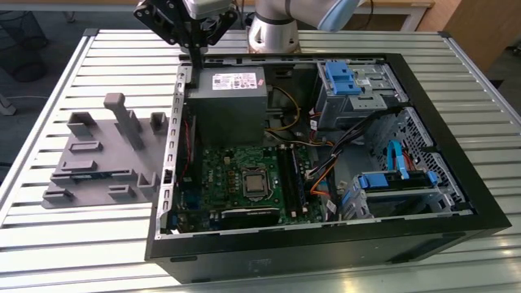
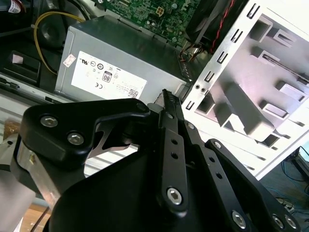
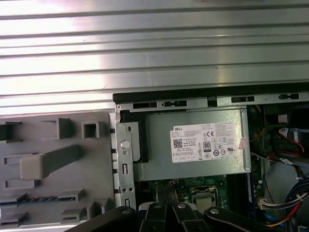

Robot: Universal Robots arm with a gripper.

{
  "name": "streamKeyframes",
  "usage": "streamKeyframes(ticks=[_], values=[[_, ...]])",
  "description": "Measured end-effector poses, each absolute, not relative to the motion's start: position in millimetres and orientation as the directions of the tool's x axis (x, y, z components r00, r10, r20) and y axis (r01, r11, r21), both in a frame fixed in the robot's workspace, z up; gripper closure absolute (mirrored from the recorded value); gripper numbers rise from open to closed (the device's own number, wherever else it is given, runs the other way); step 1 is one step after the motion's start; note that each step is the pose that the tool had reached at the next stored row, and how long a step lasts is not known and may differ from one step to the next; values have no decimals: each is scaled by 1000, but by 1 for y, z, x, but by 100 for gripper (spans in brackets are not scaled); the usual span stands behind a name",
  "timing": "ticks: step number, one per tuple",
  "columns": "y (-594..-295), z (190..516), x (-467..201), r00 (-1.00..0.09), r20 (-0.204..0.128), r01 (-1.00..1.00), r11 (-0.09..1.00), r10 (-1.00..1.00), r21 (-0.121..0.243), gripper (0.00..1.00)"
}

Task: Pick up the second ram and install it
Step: 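Reach for the second ram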

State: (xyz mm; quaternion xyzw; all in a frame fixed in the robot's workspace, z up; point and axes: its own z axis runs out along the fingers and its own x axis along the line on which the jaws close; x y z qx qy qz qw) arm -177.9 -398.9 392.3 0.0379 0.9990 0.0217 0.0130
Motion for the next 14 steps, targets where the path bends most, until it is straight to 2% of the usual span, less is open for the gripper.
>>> streamKeyframes(ticks=[14], values=[[-399,392,-184,-997,-24,75,996,76,44,89]])
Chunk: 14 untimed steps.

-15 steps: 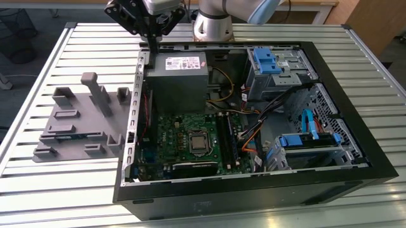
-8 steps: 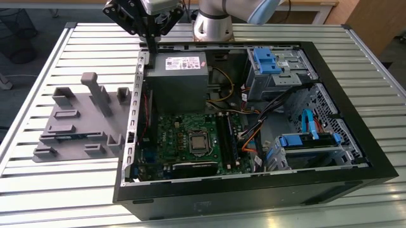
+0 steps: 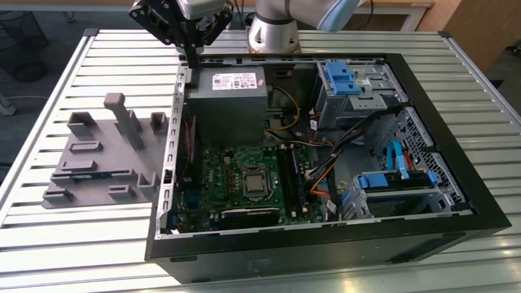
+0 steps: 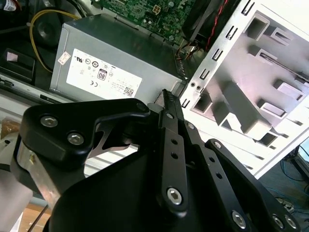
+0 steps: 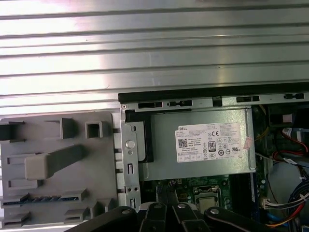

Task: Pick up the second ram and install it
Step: 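Reach for the second ram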

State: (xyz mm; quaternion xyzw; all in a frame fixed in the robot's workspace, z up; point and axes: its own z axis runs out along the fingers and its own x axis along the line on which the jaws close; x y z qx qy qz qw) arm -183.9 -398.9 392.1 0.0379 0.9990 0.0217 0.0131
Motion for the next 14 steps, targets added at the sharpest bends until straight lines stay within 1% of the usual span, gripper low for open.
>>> streamKeyframes(ticks=[14], values=[[-399,392,-191,-997,-24,75,996,76,44,89]])
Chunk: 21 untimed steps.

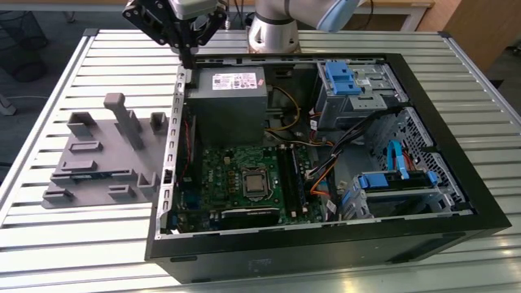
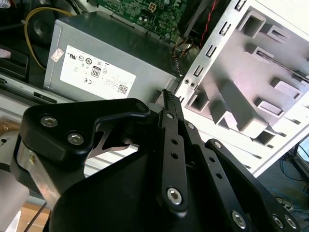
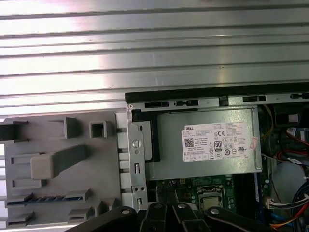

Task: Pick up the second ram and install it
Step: 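Reach for the second ram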

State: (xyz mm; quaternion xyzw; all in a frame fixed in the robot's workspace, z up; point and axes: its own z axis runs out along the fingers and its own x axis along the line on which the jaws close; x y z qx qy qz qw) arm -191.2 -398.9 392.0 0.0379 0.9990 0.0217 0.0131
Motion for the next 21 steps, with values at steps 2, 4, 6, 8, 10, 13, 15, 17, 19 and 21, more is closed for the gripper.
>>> streamKeyframes(ticks=[2,4,6,8,10,13,15,17,19,21], values=[[-399,392,-192,-997,-24,75,996,76,44,89],[-399,392,-194,-997,-24,75,996,76,44,89],[-399,392,-195,-997,-24,75,996,76,44,89],[-399,392,-196,-997,-24,75,996,76,44,89],[-399,392,-196,-997,-24,75,996,76,44,89],[-399,392,-196,-997,-24,75,996,76,44,89],[-399,392,-196,-997,-24,75,996,76,44,89],[-399,392,-196,-997,-23,75,996,76,44,89],[-399,392,-196,-997,-18,75,996,76,45,89],[-399,391,-196,-997,-10,75,996,76,47,89]])
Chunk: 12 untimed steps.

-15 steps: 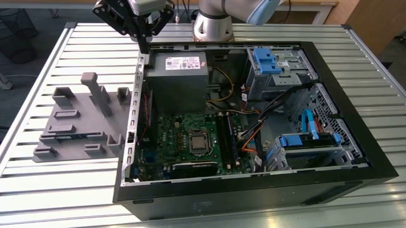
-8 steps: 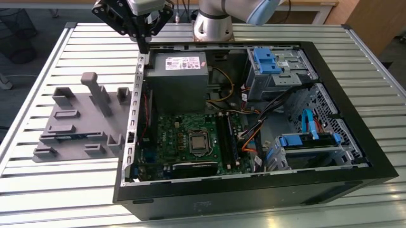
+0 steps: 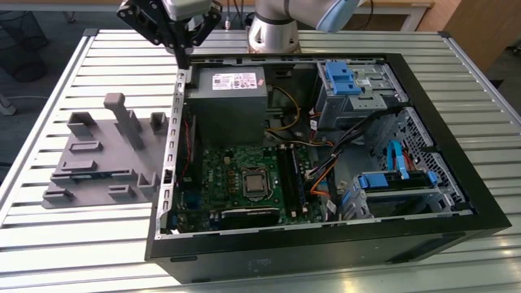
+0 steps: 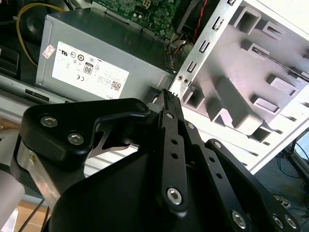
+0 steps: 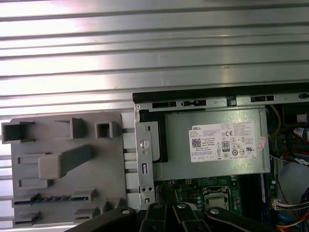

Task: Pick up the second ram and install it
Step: 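Reach for the second ram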

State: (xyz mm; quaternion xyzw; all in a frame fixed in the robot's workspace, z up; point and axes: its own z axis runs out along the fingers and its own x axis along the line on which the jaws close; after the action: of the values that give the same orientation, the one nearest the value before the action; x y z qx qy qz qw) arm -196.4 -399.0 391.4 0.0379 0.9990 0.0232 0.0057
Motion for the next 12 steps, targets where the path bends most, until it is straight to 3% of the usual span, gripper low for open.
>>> streamKeyframes(ticks=[12], values=[[-399,391,-203,-1000,-6,-18,999,-18,48,89]])
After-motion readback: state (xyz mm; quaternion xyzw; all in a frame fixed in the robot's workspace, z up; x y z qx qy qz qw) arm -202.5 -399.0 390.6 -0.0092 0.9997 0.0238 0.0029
